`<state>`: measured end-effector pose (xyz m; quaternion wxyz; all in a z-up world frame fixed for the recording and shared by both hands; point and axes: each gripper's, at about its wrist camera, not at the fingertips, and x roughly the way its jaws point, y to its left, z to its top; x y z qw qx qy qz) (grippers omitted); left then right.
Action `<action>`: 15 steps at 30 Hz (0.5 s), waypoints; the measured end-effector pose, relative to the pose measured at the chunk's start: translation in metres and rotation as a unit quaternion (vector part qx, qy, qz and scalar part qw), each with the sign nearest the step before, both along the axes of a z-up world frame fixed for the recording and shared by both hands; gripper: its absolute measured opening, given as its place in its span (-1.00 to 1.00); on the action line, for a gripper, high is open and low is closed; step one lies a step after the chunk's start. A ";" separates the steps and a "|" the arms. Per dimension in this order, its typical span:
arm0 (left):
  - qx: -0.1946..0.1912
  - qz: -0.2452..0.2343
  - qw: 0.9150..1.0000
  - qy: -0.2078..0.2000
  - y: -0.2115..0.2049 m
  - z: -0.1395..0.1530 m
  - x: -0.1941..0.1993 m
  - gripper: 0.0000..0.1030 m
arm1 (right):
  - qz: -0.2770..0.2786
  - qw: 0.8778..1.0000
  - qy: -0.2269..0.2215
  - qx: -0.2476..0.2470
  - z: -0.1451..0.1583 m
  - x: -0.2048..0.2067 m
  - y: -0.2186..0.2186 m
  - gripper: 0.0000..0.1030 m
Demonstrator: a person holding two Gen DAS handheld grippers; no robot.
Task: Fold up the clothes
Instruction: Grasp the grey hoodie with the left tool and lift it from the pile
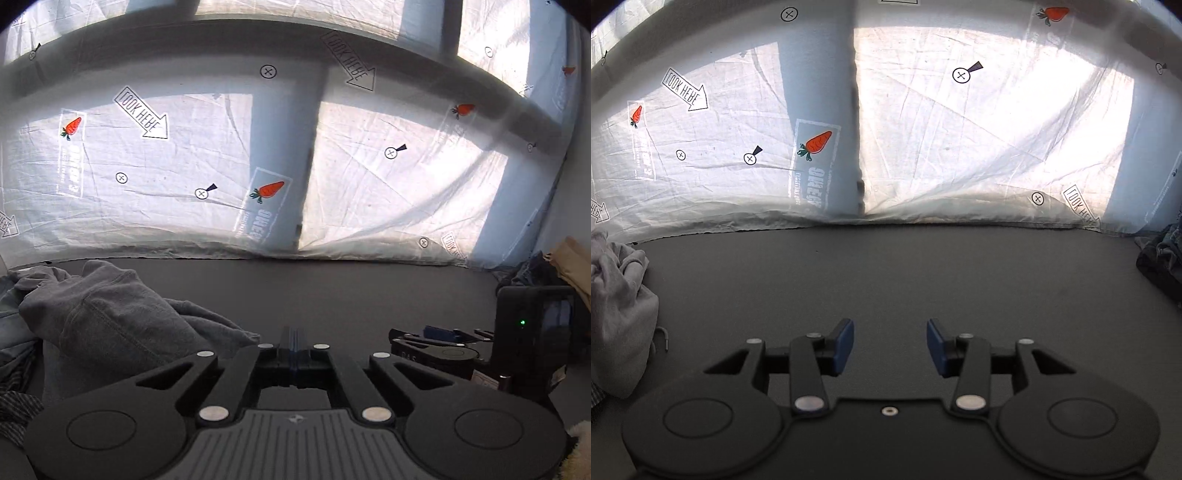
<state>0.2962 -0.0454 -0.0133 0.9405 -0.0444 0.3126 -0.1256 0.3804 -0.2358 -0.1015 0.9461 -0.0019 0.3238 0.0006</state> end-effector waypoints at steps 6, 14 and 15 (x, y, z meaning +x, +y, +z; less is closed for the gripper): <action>0.080 -0.163 0.982 -0.041 -0.143 -0.011 -0.039 -0.89 | -0.078 0.997 0.010 -0.022 -0.028 -0.048 -0.116 -0.06; 0.059 0.043 0.995 0.074 -0.056 -0.041 0.010 -0.83 | -0.081 0.995 0.051 0.003 -0.058 -0.056 -0.137 -0.07; 0.057 0.068 0.993 0.083 -0.040 -0.044 0.014 -0.82 | -0.072 0.996 0.051 0.006 -0.059 -0.052 -0.130 -0.07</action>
